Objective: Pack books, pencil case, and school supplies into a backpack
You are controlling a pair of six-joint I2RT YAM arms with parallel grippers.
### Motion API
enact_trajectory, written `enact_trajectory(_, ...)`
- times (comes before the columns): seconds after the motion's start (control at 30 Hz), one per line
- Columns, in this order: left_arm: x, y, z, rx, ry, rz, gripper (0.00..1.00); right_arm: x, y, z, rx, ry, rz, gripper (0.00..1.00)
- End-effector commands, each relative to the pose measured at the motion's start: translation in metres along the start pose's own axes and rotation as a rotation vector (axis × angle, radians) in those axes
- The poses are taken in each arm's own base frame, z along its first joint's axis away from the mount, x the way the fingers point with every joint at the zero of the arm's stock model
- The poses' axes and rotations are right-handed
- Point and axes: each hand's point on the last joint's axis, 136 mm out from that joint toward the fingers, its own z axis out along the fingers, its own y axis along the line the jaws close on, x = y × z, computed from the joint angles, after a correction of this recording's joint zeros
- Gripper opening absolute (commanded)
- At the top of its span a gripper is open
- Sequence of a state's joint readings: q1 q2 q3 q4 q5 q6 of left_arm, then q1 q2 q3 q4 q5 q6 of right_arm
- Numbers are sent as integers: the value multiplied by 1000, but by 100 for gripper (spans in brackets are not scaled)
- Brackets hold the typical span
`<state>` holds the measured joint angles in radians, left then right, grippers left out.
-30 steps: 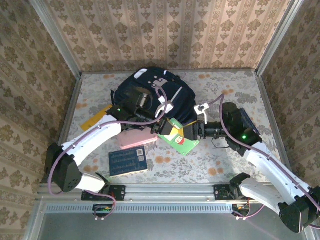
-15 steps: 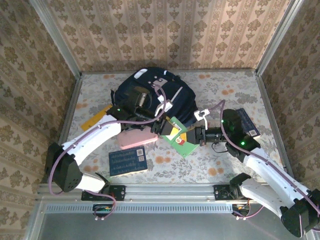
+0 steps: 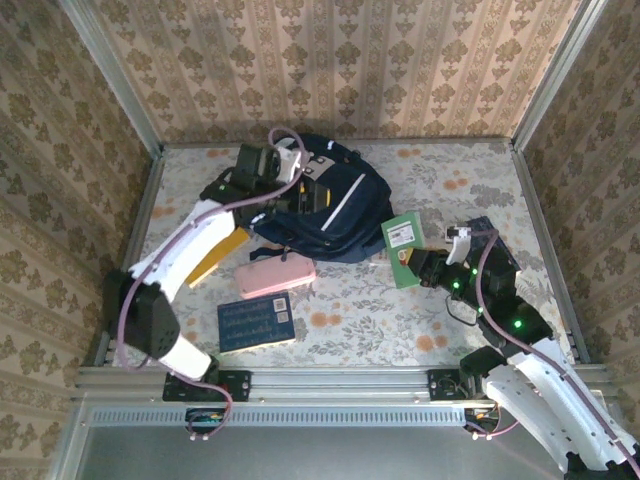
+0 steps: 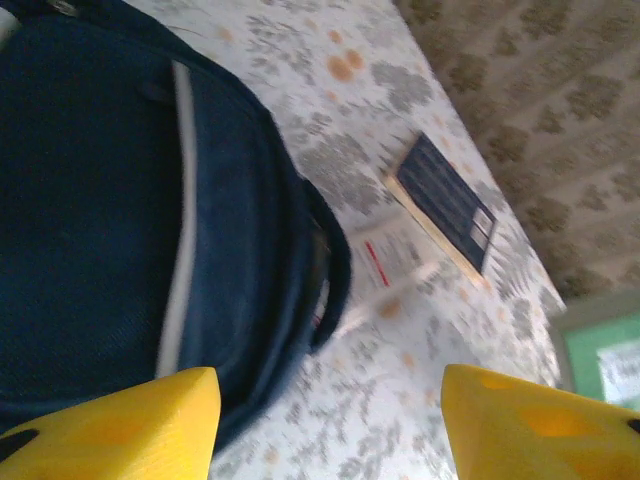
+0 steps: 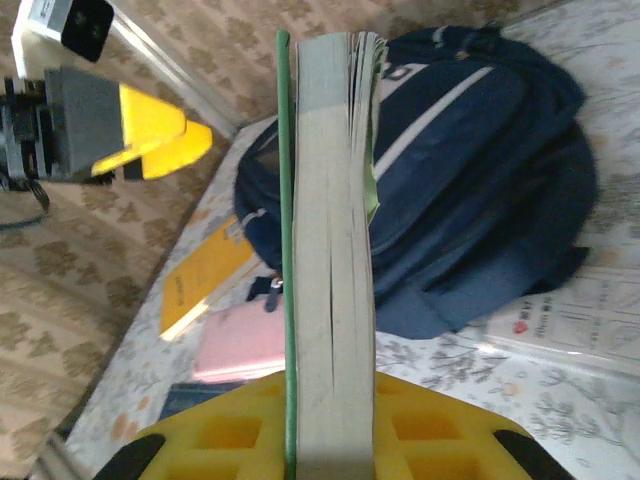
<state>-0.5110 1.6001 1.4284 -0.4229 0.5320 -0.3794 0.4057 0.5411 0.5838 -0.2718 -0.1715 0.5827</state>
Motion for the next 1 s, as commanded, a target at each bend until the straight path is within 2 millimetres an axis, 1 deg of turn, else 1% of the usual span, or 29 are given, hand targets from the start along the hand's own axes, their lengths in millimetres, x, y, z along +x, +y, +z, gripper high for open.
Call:
enact_trajectory(0.0, -13, 29, 27, -104, 42, -54, 62, -11, -15, -3, 79, -73, -11, 0)
enact_trajectory(0.03, -21, 32, 38, -98, 55, -47, 61, -11, -15, -3, 79, -76, -12, 0)
enact_trajectory(0.07, -25, 35, 51, -85, 84, -44, 61, -9, -16, -3, 84, -73, -11, 0)
enact_trajectory(0.1, -27, 38, 61, -80, 109, -46, 61, -9, -17, -3, 83, -76, -13, 0)
enact_trajectory(0.17, -27, 50, 87, -56, 172, -49, 58, -9, -18, -4, 88, -82, -12, 0)
enact_trajectory(0.27, -28, 62, 114, 4, 207, -72, 55, -10, -18, -6, 87, -90, -16, 0)
enact_trajectory(0.33, -29, 71, 124, 18, 213, -91, 54, -9, -19, -6, 89, -86, -16, 0)
enact_trajectory(0.43, -26, 70, 136, 89, 215, -132, 54, -9, -21, -4, 98, -86, -21, 0)
enact_trajectory(0.53, -19, 61, 147, 162, 222, -154, 53, -11, -24, -3, 110, -94, -28, 0)
enact_trajectory(0.73, -12, 44, 154, 218, 241, -137, 48, -10, -25, 9, 101, -72, -13, 0)
enact_trajectory(0.97, 7, 46, 163, 231, 292, -172, 48, -10, -24, 12, 84, -71, 13, 0)
